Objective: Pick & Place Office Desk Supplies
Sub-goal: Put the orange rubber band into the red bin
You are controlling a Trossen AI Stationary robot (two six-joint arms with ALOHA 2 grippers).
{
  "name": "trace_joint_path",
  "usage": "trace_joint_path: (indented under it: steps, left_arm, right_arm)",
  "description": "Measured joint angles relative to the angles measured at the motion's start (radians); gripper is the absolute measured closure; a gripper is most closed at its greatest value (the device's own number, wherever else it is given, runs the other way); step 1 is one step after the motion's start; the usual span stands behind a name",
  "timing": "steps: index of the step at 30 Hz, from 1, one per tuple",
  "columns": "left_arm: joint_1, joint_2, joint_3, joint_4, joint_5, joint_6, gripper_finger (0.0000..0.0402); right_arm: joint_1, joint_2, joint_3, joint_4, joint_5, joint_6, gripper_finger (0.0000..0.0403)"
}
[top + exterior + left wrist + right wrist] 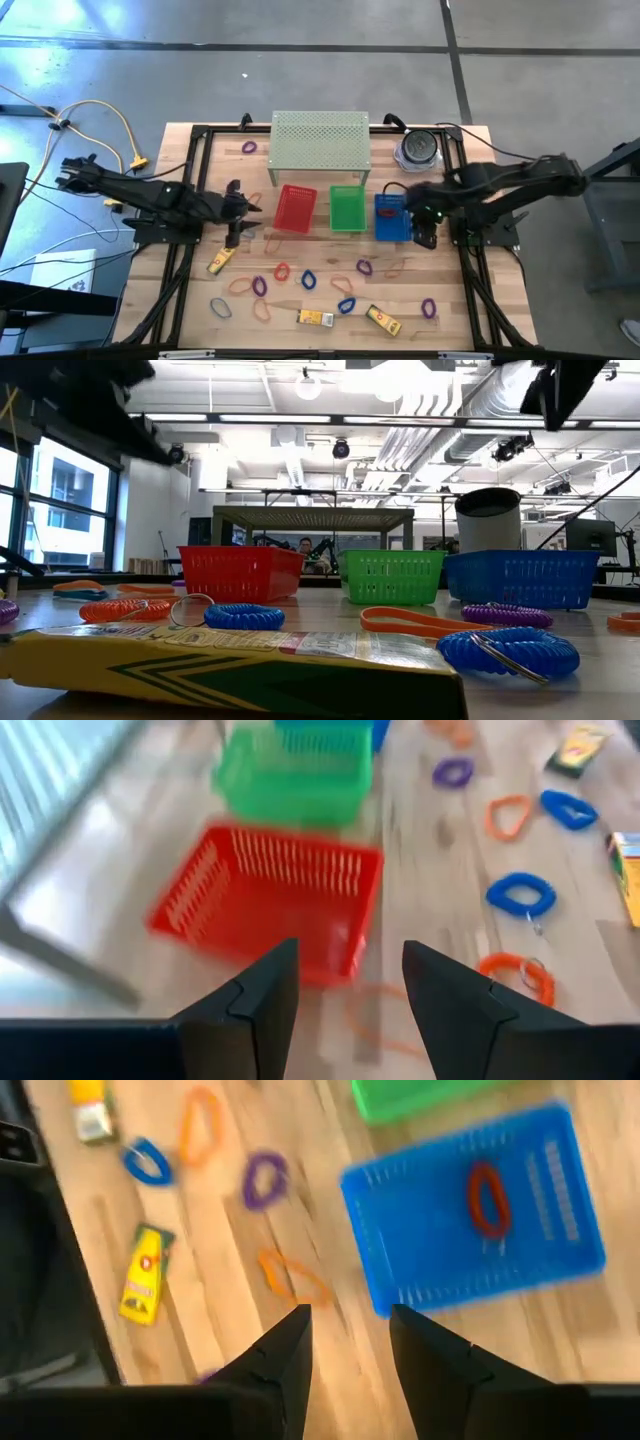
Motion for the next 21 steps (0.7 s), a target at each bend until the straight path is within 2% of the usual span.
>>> trace_joint_path:
  steps: [3,6,12,17,21]
  left_arm:
    - [0.0,0.034,0.0,-0.057,-0.002,-0.101,0.0233]
    - [0.0,0.055,0.001,-0.127,-0.007,-0.111,0.0236]
    - [0.0,0.078,0.001,-0.199,-0.123,0.021,0.0236]
    - [0.009,0.098,0.002,-0.203,-0.167,0.014,0.0237]
    - [0.05,0.134,0.002,-0.204,-0.152,-0.083,0.0237]
  right_arm:
    - [0.087,-0.048,-0.05,0.116,0.092,0.016,0.0279]
    - [0.171,-0.076,-0.115,0.234,0.192,0.017,0.0279]
    - [0.278,-0.07,-0.249,0.548,0.402,-0.015,0.0279]
    - [0.308,-0.049,-0.354,0.812,0.428,-0.141,0.0279]
    - [0.306,-0.045,-0.393,0.904,0.47,-0.203,0.0279]
